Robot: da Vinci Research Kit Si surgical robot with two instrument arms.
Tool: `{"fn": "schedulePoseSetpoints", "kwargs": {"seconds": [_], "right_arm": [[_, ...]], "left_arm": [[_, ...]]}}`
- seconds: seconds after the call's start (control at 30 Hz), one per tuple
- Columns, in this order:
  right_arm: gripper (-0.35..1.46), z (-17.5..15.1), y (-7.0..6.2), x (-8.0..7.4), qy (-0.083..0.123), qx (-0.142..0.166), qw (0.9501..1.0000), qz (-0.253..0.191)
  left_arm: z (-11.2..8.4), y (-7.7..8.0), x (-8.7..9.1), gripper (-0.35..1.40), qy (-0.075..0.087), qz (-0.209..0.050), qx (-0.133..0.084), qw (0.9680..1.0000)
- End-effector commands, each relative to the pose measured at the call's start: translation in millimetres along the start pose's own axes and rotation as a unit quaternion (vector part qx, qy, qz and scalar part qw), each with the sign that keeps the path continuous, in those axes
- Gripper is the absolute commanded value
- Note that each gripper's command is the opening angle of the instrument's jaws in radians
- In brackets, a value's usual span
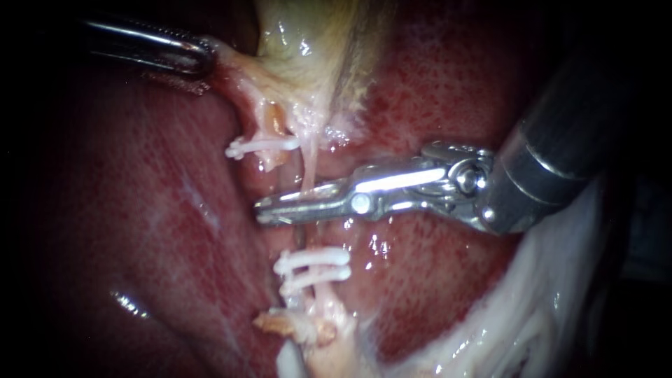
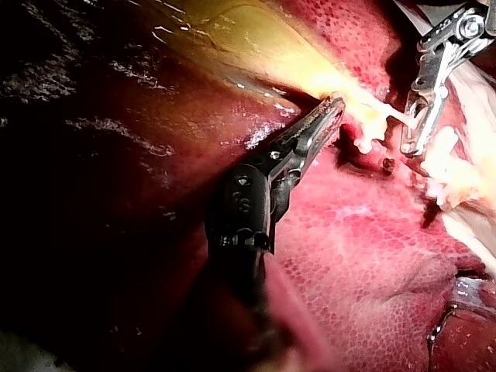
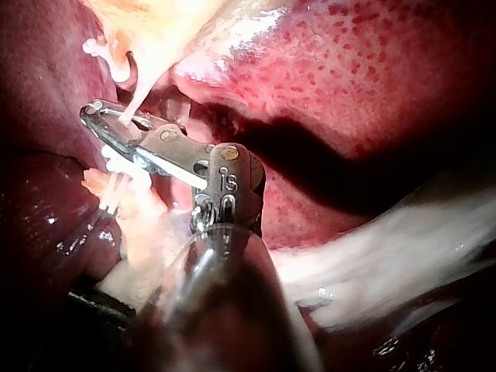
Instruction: Going back third clip right tube
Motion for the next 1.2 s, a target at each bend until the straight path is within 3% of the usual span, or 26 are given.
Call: {"fn": "schedulePoseSetpoints", "kwargs": {"seconds": [0.03, 0.13, 0.2, 0.4, 0.63, 0.77, 0.93, 1.07, 1.2], "right_arm": [[-0.27, 0.1, 0.1, -0.1, 0.001, -0.001, 1.0, -0.01], [0.32, 0.4, 0.6, -0.3, 0.006, -0.032, 0.9972, -0.067], [0.46, 0.5, 1.1, -0.3, 0.0, -0.071, 0.9936, -0.088], [0.5, -1.6, 1.8, -0.8, -0.018, -0.126, 0.9797, -0.155], [0.5, -5.2, 0.8, -1.9, -0.035, -0.136, 0.9638, -0.226], [0.5, -7.6, -0.9, -2.9, -0.049, -0.126, 0.9479, -0.289], [0.5, -10.7, -3.1, -4.6, -0.063, -0.119, 0.9214, -0.365], [0.5, -12.1, -4.1, -4.9, -0.065, -0.125, 0.9094, -0.391], [0.5, -13.1, -4.6, -4.6, -0.08, -0.133, 0.9023, -0.402]], "left_arm": [[0.0, 0.0, 0.0, -0.35, 0.0, 0.0, 0.0, 1.0], [0.0, 0.0, 0.0, -0.35, 0.0, 0.0, 0.0, 1.0], [0.0, 0.0, -0.1, -0.35, 0.0, 0.0, 0.0, 1.0], [0.1, -0.2, -0.2, -0.35, 0.0, 0.001, 0.0, 1.0], [0.1, -0.2, -0.3, -0.35, 0.0, 0.001, 0.0, 1.0], [0.0, -0.2, -0.3, -0.35, 0.0, 0.001, 0.0, 1.0], [0.0, -0.2, -0.3, -0.35, 0.0, 0.001, 0.0, 1.0], [0.1, -0.2, -0.3, -0.35, 0.0, 0.001, 0.0, 1.0], [0.9, -0.4, -1.0, -0.35, 0.0, 0.002, -0.002, 1.0]]}}
